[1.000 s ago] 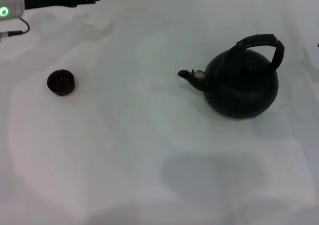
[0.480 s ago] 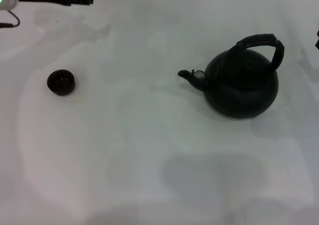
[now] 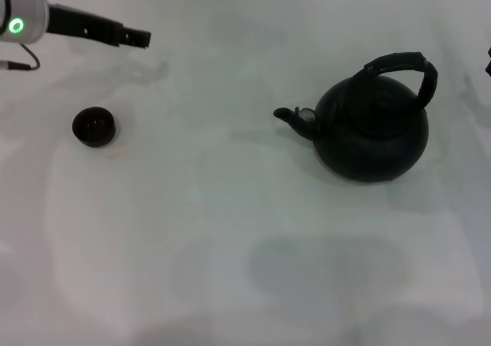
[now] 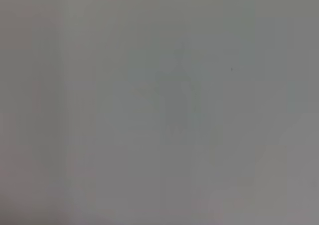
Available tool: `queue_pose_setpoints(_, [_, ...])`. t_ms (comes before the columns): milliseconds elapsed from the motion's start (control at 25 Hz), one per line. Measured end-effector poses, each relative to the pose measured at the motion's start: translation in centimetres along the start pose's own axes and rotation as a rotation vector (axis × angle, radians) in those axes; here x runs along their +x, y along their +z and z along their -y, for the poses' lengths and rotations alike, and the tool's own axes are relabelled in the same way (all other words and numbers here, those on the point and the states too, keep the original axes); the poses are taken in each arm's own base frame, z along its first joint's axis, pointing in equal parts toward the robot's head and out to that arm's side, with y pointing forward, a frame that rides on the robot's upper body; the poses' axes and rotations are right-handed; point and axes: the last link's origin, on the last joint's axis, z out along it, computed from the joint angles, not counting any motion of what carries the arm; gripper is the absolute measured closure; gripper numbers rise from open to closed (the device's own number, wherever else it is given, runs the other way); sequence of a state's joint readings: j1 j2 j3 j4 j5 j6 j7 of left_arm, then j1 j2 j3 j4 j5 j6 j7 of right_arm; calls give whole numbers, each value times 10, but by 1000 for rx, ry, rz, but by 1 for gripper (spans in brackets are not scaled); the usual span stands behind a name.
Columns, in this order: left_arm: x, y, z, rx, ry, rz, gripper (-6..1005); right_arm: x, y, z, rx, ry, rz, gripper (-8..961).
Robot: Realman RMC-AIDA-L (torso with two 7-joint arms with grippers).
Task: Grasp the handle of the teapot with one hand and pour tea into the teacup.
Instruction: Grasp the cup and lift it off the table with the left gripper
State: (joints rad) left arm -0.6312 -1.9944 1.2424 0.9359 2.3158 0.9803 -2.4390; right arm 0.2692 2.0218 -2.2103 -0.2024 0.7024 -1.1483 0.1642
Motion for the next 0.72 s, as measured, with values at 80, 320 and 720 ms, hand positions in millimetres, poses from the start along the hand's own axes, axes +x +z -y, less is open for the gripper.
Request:
queue_pose_setpoints(80, [-6,0,1,3,-7,21,167,0,0,0,-1,0,1,88])
queue_pose_setpoints(320, [-21,0,4,21,-19,99,172,-2,4,-1,-6,-1,8,89])
queue_pose_setpoints(720, [-30,4,-3,24,22,176,181,-6,9,-2,-13,-5,17,91])
